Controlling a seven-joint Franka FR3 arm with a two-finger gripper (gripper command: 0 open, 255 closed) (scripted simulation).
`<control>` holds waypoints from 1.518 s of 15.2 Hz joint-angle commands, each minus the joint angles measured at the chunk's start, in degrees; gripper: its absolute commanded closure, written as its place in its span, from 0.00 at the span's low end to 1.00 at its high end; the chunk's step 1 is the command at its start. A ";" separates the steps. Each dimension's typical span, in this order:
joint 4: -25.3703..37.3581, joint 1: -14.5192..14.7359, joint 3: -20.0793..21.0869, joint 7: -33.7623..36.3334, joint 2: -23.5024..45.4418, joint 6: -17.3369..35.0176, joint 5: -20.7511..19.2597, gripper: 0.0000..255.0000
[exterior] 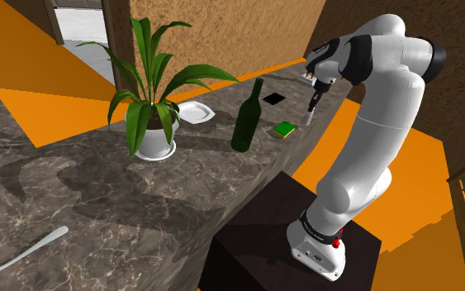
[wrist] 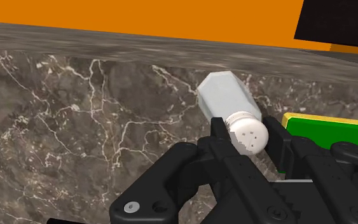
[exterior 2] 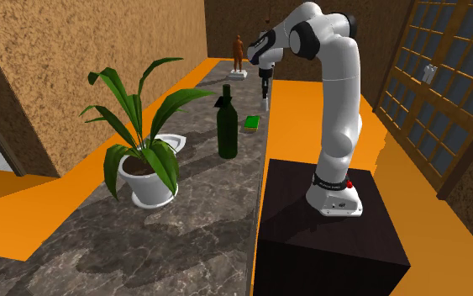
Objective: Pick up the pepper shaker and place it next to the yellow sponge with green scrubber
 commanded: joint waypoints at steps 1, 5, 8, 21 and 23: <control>-0.70 -0.21 0.27 -0.34 0.77 1.32 0.67 1.00; -1.85 -0.63 0.76 -1.00 2.05 3.45 1.80 1.00; -1.84 -0.63 0.76 -1.00 2.06 3.45 1.81 1.00; 0.94 1.03 -0.58 1.36 -2.16 -2.56 -1.79 0.00; 0.93 1.01 -0.55 1.37 -2.17 -2.56 -1.81 0.00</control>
